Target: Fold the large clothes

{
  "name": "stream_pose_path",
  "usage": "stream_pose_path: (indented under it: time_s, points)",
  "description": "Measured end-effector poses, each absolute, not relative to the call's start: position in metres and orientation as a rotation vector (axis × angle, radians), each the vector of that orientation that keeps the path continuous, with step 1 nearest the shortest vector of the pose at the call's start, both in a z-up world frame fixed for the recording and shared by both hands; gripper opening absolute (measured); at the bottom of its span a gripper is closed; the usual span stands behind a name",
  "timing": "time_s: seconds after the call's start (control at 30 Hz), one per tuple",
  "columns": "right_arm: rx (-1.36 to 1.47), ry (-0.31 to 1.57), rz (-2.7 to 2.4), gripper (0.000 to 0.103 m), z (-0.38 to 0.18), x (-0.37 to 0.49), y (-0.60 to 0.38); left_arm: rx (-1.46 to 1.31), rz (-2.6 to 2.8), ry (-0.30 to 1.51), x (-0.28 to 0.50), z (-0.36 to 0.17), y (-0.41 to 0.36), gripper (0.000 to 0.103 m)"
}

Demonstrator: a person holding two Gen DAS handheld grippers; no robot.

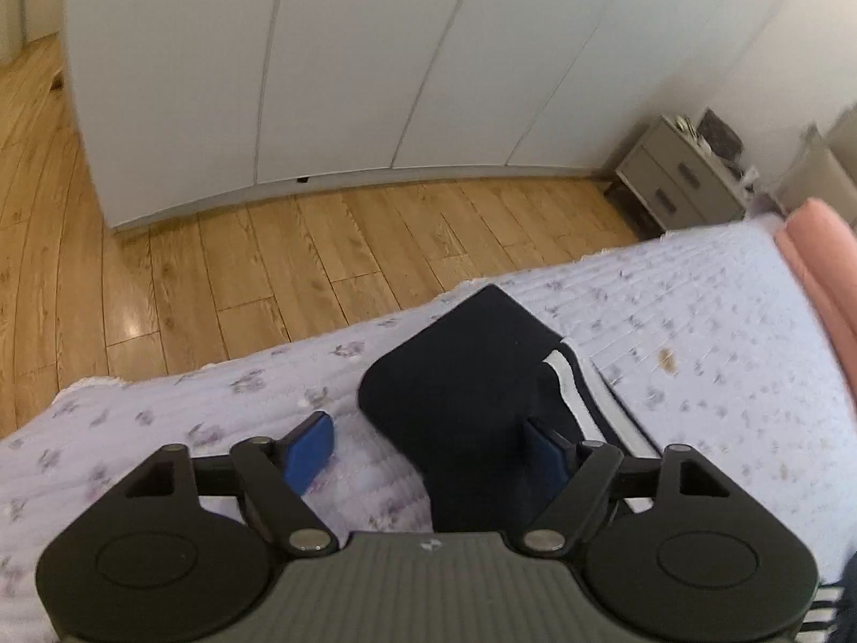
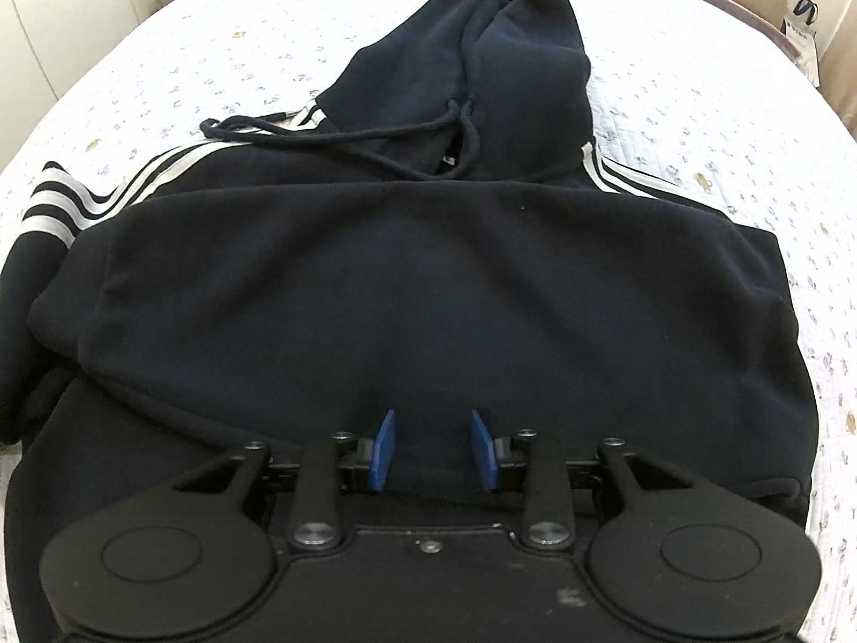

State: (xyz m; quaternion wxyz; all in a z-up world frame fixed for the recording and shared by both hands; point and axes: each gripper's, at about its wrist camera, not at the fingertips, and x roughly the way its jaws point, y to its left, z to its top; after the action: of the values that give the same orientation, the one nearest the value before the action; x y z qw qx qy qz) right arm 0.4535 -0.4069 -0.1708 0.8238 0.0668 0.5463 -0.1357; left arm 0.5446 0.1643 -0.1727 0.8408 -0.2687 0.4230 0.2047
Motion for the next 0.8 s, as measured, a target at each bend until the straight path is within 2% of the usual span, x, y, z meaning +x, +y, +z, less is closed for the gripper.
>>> stream_pose_path:
  time_s: [0.1, 0.13, 0.17, 0.23, 0.53, 0.7, 0.8]
  points:
    - [0.133, 1.158, -0.292, 0.04, -0.172, 0.454, -0.404, -0.427, 0.432, 0.912, 0.558, -0.174, 0.148, 0.076]
    - [0.132, 1.156, -0.293, 0.04, -0.172, 0.453, -0.404, -0.369, 0.432, 0.923, 0.563, -0.175, 0.141, 0.066]
    - [0.132, 1.153, -0.293, 0.04, -0.172, 0.452, -0.404, -0.331, 0.417, 0.922, 0.567, -0.175, 0.135, 0.046]
    - [0.131, 1.147, -0.289, 0.04, -0.171, 0.45, -0.404, -0.322, 0.35, 0.907, 0.57, -0.167, 0.124, 0.017]
    - [0.165, 0.999, -0.277, 0.04, -0.147, 0.428, -0.403, -0.227, 0.228, 0.685, 0.546, -0.077, 0.064, 0.017]
    - [0.19, 1.123, -0.281, 0.04, -0.178, 0.427, -0.409, -0.167, 0.163, 0.551, 0.536, -0.022, 0.016, 0.017]
    - [0.23, 1.089, -0.264, 0.04, -0.166, 0.422, -0.421, -0.121, 0.197, 0.476, 0.535, 0.012, 0.001, 0.017]
